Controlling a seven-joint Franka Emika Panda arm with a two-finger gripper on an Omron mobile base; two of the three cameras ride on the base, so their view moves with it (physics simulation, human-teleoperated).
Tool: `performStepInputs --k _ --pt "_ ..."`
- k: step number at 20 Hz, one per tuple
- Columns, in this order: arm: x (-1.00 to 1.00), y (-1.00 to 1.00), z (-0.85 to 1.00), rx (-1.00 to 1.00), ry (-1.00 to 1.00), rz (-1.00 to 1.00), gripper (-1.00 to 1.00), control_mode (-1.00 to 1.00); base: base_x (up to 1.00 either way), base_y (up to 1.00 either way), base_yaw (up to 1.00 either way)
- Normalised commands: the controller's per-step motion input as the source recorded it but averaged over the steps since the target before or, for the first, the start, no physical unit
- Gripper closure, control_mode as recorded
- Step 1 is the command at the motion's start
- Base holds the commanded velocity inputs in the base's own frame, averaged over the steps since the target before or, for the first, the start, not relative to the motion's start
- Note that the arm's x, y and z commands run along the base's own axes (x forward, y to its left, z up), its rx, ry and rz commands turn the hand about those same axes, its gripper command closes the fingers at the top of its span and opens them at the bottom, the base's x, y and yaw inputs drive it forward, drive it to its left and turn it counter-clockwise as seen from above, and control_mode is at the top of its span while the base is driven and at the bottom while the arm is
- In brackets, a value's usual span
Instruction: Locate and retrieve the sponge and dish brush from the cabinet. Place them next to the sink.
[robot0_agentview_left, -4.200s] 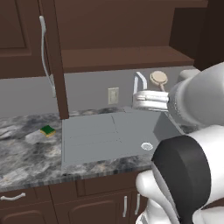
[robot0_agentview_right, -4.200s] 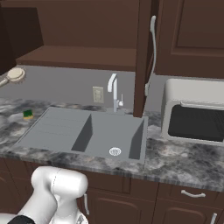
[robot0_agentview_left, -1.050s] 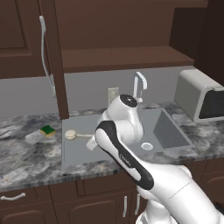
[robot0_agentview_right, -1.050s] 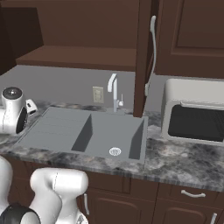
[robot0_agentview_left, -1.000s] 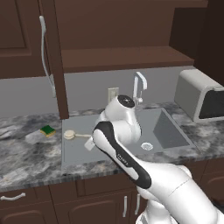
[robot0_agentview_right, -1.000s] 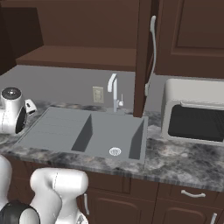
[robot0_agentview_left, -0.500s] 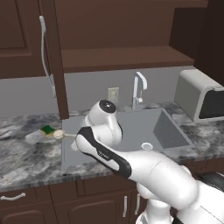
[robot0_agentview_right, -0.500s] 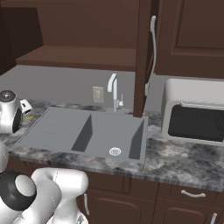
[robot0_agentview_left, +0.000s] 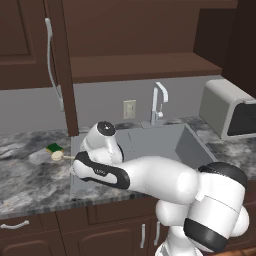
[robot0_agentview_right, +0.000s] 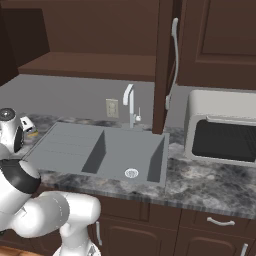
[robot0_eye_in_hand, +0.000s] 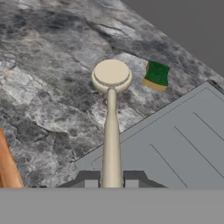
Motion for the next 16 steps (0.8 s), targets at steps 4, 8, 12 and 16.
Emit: performStepInputs --k 4,8,12,16 --pt "0.31 0.1 -0.21 -0.04 0.03 0.0 1.0 -1.0 0.0 0.0 0.0" --pt "0.38 0.19 -0.26 -0.05 0.01 0.0 1.0 -1.0 0.0 0.0 0.0" --pt "0.34 0.23 -0.26 -0.04 0.0 0.0 1.0 -1.0 0.0 0.0 0.0" --pt "0.33 0.21 -0.29 -0.03 0.0 0.0 1.0 -1.0 0.0 0.0 0.0"
